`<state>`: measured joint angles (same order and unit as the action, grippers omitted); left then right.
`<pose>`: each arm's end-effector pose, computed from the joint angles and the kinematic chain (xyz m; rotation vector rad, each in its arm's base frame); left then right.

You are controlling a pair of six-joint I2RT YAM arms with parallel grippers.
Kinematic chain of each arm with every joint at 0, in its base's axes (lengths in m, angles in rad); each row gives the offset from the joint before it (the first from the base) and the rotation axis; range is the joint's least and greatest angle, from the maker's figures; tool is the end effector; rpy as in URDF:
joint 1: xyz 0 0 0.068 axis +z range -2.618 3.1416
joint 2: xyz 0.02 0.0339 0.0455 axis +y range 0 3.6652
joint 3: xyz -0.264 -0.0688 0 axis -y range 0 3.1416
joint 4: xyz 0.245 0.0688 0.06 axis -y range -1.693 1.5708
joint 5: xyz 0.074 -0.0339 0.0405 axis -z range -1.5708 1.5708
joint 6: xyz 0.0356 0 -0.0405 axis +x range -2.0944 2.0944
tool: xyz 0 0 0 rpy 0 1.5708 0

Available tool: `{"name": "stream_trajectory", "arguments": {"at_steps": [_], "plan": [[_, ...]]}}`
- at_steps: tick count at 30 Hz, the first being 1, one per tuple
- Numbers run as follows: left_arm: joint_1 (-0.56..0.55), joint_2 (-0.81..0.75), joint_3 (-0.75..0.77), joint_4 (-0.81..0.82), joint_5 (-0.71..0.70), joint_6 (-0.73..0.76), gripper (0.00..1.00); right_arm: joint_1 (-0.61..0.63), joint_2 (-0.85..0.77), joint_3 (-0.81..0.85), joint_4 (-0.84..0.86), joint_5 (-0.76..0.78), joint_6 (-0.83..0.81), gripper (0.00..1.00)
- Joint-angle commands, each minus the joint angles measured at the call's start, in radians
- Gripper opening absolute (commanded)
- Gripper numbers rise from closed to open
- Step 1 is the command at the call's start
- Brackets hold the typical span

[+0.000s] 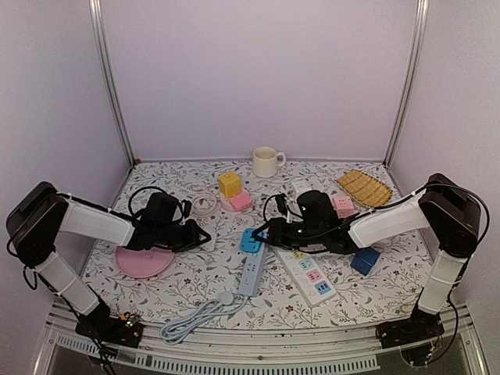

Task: Pull the plug off the socket

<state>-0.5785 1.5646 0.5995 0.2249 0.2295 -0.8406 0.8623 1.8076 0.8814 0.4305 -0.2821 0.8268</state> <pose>0.2362 -0.1639 0.1370 -0.2002 2.4883 -0.9342 0.2347 0.2891 0.1589 -0.2375 2.3160 1.2527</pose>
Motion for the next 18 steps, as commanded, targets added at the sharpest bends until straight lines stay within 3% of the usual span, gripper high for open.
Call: {"name": "stream_trajectory", "arguments": {"at_steps": [1,10,14,18], "plan": [[0.033,0.041,0.054,-0.062,-0.034,0.053,0.12,-0.007,-0.038,0.013,-0.037,-0.03,-0.05,0.08],[0.058,0.029,0.119,-0.194,-0.159,0.103,0.62,-0.008,-0.035,0.053,-0.072,-0.061,-0.076,0.08],[0.055,-0.039,0.131,-0.221,-0.144,0.132,0.72,-0.007,-0.038,0.068,-0.089,-0.069,-0.096,0.09],[0.034,-0.142,0.108,-0.212,-0.086,0.135,0.69,-0.008,-0.039,0.081,-0.092,-0.098,-0.112,0.09]]}}
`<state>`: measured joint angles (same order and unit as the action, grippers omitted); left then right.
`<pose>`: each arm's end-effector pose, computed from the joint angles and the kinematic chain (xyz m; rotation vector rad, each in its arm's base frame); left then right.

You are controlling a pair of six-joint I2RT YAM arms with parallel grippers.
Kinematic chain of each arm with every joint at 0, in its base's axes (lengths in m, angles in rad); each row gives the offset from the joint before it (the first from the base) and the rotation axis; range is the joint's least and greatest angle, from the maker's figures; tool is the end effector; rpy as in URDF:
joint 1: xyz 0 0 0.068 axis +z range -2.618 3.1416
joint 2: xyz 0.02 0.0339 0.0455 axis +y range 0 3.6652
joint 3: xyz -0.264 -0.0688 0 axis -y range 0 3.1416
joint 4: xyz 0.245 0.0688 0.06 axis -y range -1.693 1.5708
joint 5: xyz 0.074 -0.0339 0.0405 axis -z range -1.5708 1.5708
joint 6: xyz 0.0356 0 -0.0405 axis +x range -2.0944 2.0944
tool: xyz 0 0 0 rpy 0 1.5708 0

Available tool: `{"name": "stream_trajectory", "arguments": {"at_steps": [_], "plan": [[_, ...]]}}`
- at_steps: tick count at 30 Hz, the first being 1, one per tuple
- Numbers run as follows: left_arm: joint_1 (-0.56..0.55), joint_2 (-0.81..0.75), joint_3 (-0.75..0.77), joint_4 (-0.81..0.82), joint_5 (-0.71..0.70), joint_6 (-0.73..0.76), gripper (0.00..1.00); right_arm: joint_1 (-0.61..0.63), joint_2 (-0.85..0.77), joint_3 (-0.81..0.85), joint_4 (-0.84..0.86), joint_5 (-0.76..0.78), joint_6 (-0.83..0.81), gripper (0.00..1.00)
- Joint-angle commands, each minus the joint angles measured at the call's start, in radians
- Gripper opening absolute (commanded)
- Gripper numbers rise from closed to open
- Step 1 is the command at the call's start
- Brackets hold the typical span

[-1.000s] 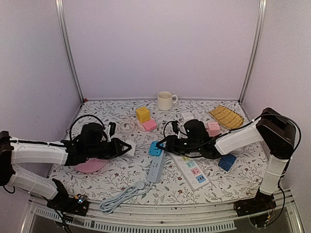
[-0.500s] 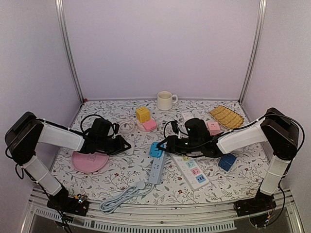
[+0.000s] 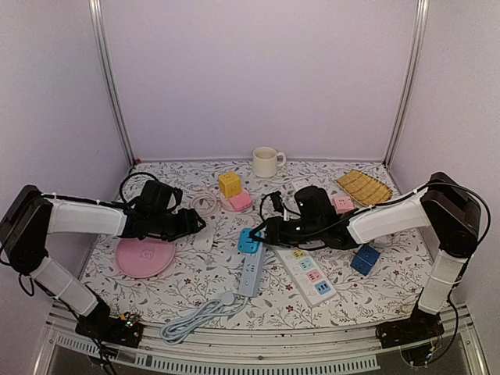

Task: Pull the plug off the socket

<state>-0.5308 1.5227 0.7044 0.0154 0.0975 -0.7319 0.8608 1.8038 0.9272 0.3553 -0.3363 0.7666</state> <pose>0.2523 -0.1521 0.1606 -0.2010 2.4813 -0.6915 0.2369 0.2937 0.1669 -0.3402 2.3291 1.2588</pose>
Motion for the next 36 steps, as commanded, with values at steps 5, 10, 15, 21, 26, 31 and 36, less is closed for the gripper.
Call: {"name": "stream_trajectory", "arguments": {"at_steps": [5,10,15,21,26,31,36], "plan": [[-0.085,-0.169,-0.052,0.124,0.235,-0.016,0.66,-0.005,-0.041,0.055,-0.001,-0.105,-0.083,0.09],[-0.159,-0.166,-0.094,0.313,0.378,-0.064,0.65,-0.005,-0.054,0.064,0.024,-0.154,-0.107,0.1],[-0.184,-0.14,-0.115,0.415,0.445,-0.053,0.64,-0.006,-0.063,0.061,0.06,-0.203,-0.114,0.11],[-0.191,-0.084,-0.135,0.518,0.507,-0.044,0.63,-0.007,-0.058,0.067,0.11,-0.277,-0.112,0.12],[-0.21,-0.061,-0.135,0.577,0.557,-0.058,0.6,-0.025,-0.052,0.068,0.16,-0.356,-0.094,0.13],[-0.218,-0.058,-0.143,0.632,0.585,-0.082,0.51,-0.04,-0.027,0.078,0.195,-0.419,-0.072,0.15],[-0.222,-0.028,-0.141,0.679,0.602,-0.111,0.37,-0.043,-0.011,0.086,0.201,-0.425,-0.069,0.18]]}}
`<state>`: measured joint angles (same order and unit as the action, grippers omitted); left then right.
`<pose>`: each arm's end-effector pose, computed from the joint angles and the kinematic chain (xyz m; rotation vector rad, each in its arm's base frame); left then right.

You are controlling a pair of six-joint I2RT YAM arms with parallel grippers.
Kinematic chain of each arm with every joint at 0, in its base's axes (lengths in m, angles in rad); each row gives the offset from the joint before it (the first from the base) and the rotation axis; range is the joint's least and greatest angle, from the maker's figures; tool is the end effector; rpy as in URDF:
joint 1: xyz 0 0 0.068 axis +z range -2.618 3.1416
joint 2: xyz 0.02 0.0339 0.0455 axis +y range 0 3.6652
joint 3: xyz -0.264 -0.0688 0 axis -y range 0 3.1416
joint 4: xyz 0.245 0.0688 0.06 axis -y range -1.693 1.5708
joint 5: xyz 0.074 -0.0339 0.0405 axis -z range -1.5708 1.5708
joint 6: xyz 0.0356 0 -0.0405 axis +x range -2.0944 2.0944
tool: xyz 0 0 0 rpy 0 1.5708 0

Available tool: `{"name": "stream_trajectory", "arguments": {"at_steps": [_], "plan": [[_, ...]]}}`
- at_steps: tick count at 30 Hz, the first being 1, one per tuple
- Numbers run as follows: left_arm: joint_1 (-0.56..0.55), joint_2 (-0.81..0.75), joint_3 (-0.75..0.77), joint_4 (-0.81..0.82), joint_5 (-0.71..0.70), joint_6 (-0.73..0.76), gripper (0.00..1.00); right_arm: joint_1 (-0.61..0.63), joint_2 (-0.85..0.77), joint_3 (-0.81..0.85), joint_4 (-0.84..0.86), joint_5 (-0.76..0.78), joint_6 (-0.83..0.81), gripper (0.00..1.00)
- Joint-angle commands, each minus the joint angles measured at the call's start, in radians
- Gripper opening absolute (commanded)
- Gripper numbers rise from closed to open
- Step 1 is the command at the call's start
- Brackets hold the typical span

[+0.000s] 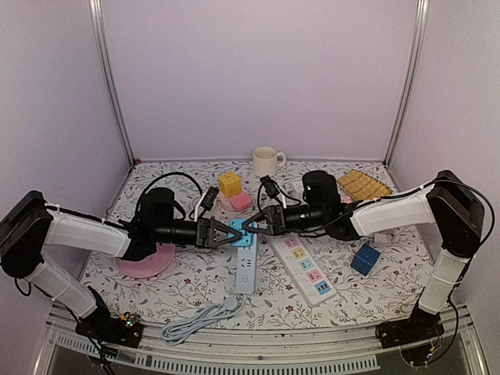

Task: Pull the plug off the socket

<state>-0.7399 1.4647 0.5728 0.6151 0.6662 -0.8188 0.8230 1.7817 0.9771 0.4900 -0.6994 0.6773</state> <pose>0.1999 -0.2122 0.1951 0.4620 2.1033 -1.6190 0.2448 0.2976 0.2054 -0.7103 2.0619 1.6062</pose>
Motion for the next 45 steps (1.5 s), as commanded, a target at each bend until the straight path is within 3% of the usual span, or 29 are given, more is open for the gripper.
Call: {"name": "stream_trajectory", "arguments": {"at_steps": [1,6,11,16,22,29,45], "plan": [[-0.013,0.04,-0.01,0.093,0.036,-0.033,0.33,-0.005,0.014,0.037,0.067,-0.062,0.02,0.18],[-0.019,0.077,-0.014,0.181,0.053,-0.089,0.12,-0.004,0.018,0.024,0.068,-0.042,0.019,0.33],[-0.023,0.093,-0.03,0.263,0.02,-0.165,0.0,-0.005,0.006,0.001,0.084,-0.018,0.022,0.61],[-0.025,0.123,-0.06,0.424,-0.015,-0.27,0.0,-0.005,-0.004,-0.041,0.128,-0.001,0.038,0.88],[-0.025,0.149,-0.056,0.517,-0.042,-0.329,0.0,-0.005,-0.022,-0.116,0.214,0.0,0.061,0.97],[-0.027,0.124,-0.036,0.505,-0.069,-0.33,0.0,0.006,-0.034,-0.19,0.238,0.019,0.072,0.9],[-0.043,0.107,-0.009,0.476,-0.099,-0.31,0.0,0.053,-0.015,-0.233,0.237,0.11,0.154,0.37]]}}
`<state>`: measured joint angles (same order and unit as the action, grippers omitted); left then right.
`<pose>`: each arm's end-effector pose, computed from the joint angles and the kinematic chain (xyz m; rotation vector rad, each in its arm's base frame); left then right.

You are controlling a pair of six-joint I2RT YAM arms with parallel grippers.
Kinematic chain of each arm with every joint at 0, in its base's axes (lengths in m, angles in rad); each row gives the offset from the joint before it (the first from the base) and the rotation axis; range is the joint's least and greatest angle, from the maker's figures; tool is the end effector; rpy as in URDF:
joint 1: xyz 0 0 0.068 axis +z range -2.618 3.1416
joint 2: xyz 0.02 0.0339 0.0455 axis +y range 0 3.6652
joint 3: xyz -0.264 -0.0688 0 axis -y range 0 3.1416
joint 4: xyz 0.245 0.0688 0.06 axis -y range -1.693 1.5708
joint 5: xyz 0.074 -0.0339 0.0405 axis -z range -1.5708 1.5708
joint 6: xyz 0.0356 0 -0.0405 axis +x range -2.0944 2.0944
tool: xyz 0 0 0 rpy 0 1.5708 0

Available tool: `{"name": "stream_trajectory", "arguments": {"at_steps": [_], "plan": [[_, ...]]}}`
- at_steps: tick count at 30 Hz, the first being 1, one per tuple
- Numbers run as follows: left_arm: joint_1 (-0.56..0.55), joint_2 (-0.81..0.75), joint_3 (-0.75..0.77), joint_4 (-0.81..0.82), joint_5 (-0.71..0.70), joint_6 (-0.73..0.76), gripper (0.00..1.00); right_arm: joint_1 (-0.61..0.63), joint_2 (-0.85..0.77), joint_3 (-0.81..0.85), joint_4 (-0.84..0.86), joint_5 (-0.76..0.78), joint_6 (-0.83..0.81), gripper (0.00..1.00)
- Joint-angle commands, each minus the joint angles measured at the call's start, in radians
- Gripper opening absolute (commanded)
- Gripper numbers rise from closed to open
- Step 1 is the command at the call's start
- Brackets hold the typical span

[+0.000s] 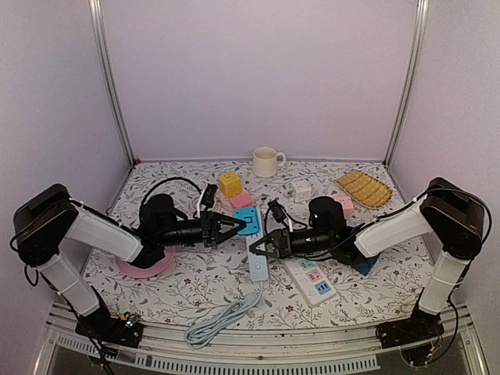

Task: Pull the plug off the socket

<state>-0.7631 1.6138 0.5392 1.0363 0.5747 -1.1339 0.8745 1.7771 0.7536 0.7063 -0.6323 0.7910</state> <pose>0.2067 -0.2245 0.1864 0.1818 1.9767 -1.8220 0.2086 0.2823 0.1619 -0.6028 2.1415 1.6363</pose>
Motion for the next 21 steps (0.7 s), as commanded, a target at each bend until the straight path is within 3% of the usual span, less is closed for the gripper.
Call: {"name": "stream_trajectory", "arguments": {"at_steps": [1,11,21], "plan": [[-0.02,-0.049,0.02,0.047,-0.01,0.012,0.0,0.0,-0.009,-0.008,0.021,0.04,0.052,0.34],[-0.055,-0.097,-0.005,0.039,-0.009,0.077,0.0,0.0,0.015,0.003,0.019,0.039,0.158,0.12],[-0.089,-0.108,-0.022,0.102,0.022,0.076,0.0,-0.01,0.042,0.018,-0.019,0.078,0.191,0.07]]}}
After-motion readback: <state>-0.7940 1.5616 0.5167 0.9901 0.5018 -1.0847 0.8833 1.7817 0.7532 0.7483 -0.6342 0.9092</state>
